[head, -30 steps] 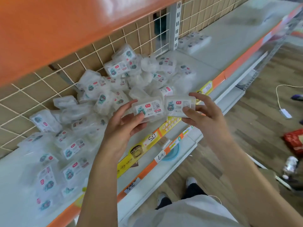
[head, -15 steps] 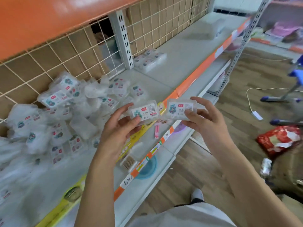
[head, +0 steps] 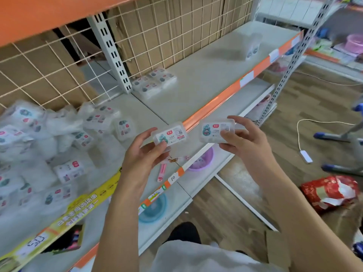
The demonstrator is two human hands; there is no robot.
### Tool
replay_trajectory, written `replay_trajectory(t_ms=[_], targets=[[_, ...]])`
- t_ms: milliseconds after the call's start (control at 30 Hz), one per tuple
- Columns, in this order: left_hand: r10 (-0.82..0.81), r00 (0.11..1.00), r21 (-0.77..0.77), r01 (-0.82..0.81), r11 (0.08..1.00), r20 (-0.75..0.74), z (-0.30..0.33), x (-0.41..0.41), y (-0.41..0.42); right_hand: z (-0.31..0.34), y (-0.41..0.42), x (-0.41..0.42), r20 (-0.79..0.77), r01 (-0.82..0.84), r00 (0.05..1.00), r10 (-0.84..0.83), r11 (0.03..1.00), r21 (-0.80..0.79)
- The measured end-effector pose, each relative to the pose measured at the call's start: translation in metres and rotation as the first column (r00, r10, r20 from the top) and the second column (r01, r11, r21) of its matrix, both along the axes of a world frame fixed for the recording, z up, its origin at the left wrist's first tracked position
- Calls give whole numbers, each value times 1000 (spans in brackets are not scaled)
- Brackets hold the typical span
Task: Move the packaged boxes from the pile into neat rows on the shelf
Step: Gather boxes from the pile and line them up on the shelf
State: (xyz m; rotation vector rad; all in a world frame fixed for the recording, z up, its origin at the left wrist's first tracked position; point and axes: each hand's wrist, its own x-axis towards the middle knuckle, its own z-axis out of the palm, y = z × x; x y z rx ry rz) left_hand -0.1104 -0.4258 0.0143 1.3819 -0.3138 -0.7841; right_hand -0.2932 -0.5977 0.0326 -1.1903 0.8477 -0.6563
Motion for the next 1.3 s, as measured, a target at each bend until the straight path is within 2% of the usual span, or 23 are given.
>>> replay_trajectory(t_ms=[233, 433, 700, 867, 1033, 1167, 1300], targets=[[97, 995, 11, -97, 995, 13, -2, 34, -62, -2, -68, 44, 1, -71, 997, 71, 997, -4], [110, 994, 48, -111, 993, 28, -1, 63, -98, -6, -116, 84, 10, -122, 992, 122, 992, 8], [200, 979, 114, -203, 973, 33, -5, 80, -127, -14, -172, 131, -50, -284, 957, 285, 958, 30], [400, 916, 155, -393, 907, -18, -10, 81, -151, -19, -215, 167, -128, -427, 896, 426, 904, 21], [547, 824, 316, -562, 764, 145, -27, 73, -169, -25, -242, 197, -215, -556, 813, 541, 831, -12], [597, 781, 317, -621, 717, 181, -27, 68, -178, -32, -251, 218, -320, -643, 739, 592, 762, -74], [610, 761, 356, -645, 677, 220, -29, 80, -182, -37, -254, 238, -370, -669, 712, 597, 737, -99]])
